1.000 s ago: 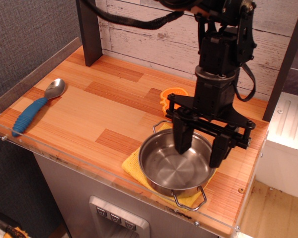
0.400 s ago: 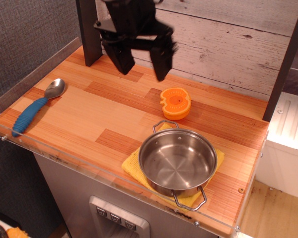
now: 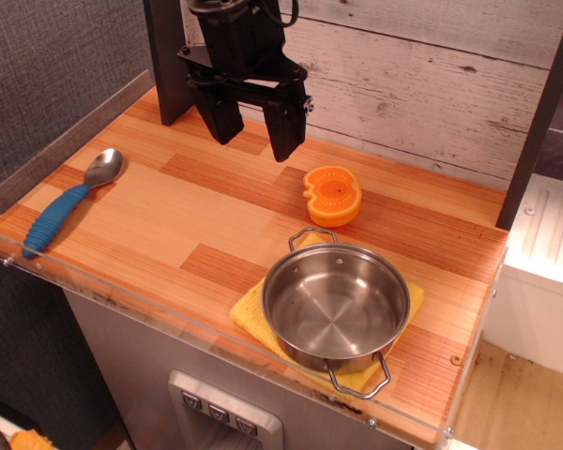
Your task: Place pot on yellow cloth.
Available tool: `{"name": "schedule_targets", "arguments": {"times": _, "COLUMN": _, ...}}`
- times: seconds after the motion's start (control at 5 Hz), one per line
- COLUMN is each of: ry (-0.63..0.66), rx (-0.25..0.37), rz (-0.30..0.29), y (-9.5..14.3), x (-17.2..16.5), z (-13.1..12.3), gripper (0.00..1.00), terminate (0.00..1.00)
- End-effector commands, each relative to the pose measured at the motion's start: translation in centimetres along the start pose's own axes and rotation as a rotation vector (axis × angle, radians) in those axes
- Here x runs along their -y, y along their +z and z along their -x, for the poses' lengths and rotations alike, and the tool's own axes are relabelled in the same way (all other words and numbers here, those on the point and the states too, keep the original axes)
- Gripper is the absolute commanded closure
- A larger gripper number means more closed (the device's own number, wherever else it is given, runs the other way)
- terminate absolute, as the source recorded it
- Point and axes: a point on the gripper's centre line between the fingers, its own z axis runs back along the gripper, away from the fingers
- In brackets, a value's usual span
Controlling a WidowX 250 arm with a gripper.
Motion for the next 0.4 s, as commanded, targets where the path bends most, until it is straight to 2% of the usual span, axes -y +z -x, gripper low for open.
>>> {"name": "schedule_targets", "arguments": {"times": 0.0, "ry": 0.014, "rx": 0.035, "rz": -0.052, "y": 1.65, "x": -1.0, "z": 0.1, "gripper": 0.0, "terminate": 0.0}}
{"name": "schedule_targets", "arguments": {"times": 0.2, "ry": 0.014, "rx": 0.035, "rz": -0.052, "y": 1.65, "x": -1.0, "z": 0.1, "gripper": 0.0, "terminate": 1.0}}
